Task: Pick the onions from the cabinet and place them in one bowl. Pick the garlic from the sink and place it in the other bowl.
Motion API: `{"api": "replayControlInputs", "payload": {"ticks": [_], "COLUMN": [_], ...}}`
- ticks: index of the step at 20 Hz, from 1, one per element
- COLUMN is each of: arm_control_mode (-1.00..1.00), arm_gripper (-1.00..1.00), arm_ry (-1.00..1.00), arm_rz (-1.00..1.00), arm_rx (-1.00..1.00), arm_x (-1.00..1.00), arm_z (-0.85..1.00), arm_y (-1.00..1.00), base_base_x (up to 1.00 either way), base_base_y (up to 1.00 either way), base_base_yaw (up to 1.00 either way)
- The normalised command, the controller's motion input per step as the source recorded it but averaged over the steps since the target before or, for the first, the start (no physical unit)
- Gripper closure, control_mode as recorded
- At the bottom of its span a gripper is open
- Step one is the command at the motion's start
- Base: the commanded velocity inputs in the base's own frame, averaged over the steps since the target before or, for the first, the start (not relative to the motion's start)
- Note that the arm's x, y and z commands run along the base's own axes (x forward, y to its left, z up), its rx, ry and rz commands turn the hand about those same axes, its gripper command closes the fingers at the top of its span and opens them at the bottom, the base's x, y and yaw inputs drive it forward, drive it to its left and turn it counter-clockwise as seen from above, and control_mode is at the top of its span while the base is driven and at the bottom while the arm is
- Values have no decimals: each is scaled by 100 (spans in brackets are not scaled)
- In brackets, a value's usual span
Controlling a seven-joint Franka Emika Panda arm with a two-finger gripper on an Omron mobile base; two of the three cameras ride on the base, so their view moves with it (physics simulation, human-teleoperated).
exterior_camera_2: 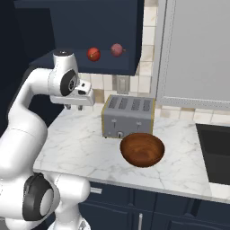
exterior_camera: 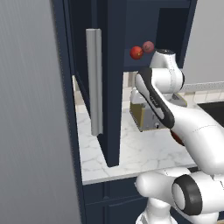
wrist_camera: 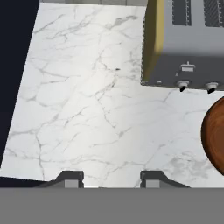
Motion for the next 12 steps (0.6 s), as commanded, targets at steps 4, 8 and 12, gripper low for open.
{"api": "replayControlInputs", "payload": {"ticks": [4, 8, 12], "arm_control_mode": [-100, -100, -100], "arm_gripper": [-100, -100, -100], "arm_ry": [-3, -16, -21], "arm_rz": [0, 0, -7], "arm_rx": [0, 0, 0], "arm_x": [-5, -22, -5], "arm_z": [0, 3, 36], "arm_y": [4, 1, -19], "base_base_x": [0, 0, 0], "base_base_y": [0, 0, 0], "base_base_yaw": [0, 0, 0]}}
